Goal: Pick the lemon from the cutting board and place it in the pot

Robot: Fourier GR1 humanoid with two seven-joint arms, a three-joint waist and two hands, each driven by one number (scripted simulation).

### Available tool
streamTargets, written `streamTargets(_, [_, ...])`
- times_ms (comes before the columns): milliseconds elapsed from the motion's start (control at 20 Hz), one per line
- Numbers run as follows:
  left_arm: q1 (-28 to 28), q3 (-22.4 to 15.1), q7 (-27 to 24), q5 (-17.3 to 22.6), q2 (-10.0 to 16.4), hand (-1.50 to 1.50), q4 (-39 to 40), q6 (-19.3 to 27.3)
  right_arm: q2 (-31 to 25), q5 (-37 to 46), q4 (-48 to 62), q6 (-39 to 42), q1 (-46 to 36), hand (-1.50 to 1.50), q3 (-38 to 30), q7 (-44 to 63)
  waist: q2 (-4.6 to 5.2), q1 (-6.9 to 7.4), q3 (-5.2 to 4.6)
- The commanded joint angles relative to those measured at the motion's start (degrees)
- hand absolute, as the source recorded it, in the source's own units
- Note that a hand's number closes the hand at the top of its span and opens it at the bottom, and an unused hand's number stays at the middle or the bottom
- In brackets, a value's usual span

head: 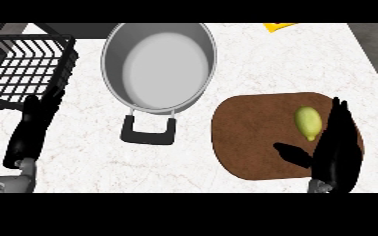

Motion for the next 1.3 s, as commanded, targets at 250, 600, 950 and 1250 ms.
streamTargets(250, [-4.4,0.9,2.6,-4.3,-3.7,0.0,2.5,-0.7,0.4,-2.1,1.9,2.1,-0.8,-1.5,-0.9,0.6,0.01,-0.22,0.01])
streamTargets(600, [-3.0,3.2,-0.9,-6.0,-5.0,0.0,3.4,-1.3,-0.1,-6.7,13.0,-1.3,-8.8,-1.5,-5.5,-3.0,0.05,0.02,0.01])
streamTargets(950, [-3.6,4.7,1.8,-6.6,-4.6,0.0,1.0,-3.1,-2.4,-11.6,21.5,-7.0,-8.0,-1.5,-9.4,-11.2,0.07,0.12,0.04])
streamTargets(1250, [-5.2,6.8,0.1,-6.0,-5.1,0.0,4.9,-5.6,-4.1,-13.8,19.5,-2.3,-11.2,1.5,-9.9,-10.8,0.05,0.0,0.01])
